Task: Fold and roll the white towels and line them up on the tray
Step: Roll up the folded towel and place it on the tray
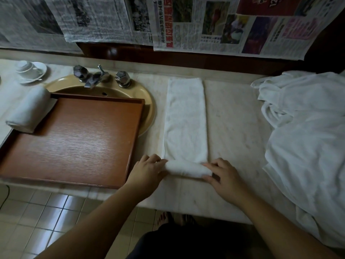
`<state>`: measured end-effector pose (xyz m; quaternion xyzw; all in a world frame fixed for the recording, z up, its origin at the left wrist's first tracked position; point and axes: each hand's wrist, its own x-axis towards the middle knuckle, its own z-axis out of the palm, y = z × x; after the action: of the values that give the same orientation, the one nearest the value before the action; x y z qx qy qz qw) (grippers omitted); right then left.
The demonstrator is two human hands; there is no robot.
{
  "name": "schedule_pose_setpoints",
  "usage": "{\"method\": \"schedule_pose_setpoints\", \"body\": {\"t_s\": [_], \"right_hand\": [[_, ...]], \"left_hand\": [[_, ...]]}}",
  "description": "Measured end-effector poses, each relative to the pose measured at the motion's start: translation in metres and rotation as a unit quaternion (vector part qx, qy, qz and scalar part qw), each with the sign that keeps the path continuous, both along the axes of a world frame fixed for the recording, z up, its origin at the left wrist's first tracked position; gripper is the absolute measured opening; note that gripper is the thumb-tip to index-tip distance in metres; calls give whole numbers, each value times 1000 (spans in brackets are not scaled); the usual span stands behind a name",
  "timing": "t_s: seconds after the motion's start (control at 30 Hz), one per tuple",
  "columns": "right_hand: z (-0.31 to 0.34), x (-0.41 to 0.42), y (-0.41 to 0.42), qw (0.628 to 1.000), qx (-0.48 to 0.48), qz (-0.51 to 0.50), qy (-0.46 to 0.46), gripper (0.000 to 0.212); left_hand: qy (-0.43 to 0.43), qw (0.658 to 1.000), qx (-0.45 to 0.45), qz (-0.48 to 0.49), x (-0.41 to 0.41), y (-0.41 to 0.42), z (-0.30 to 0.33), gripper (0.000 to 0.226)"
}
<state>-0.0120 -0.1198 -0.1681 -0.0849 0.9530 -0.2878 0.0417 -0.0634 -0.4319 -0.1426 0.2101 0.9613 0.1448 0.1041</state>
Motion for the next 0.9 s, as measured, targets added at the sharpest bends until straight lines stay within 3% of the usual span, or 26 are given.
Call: {"method": "schedule_pose_setpoints", "body": {"t_s": [0.1,0.2,0.27,0.33,0.37,0.4,0.47,0.5,0.6,0.67,0.77,0.9], "right_hand": [[-2,-13,-1,991,-62,-66,-95,43],[-2,-28,-6,963,-143,-142,-182,33],[3,-33,-12,932,-222,-194,-213,22],[11,-34,-16,925,-249,-206,-199,32],[15,-33,-18,943,-211,-193,-171,38],[19,-30,-20,965,-153,-172,-124,42],[23,-23,-28,993,-32,-110,13,42],[22,-17,-34,994,28,-72,76,45],[9,1,-54,974,162,-25,158,58],[10,7,-70,969,216,-37,117,64],[11,6,-88,962,261,-56,56,70],[-4,-6,-86,959,251,-59,117,61]], "left_hand": [[-149,984,39,85,-9,9,10,45],[-256,917,183,245,-12,23,22,39],[-271,882,222,314,-11,32,25,30],[-262,854,265,364,-11,38,29,25],[-241,859,267,365,-10,39,29,40],[-195,892,230,335,-9,40,27,53],[-36,975,101,195,-4,43,21,55],[47,991,63,107,2,44,18,52],[112,993,23,-37,20,49,6,64],[114,993,-20,-38,30,52,-3,70],[140,989,-48,-31,31,55,-11,59],[182,982,-8,-57,11,49,-23,60]]}}
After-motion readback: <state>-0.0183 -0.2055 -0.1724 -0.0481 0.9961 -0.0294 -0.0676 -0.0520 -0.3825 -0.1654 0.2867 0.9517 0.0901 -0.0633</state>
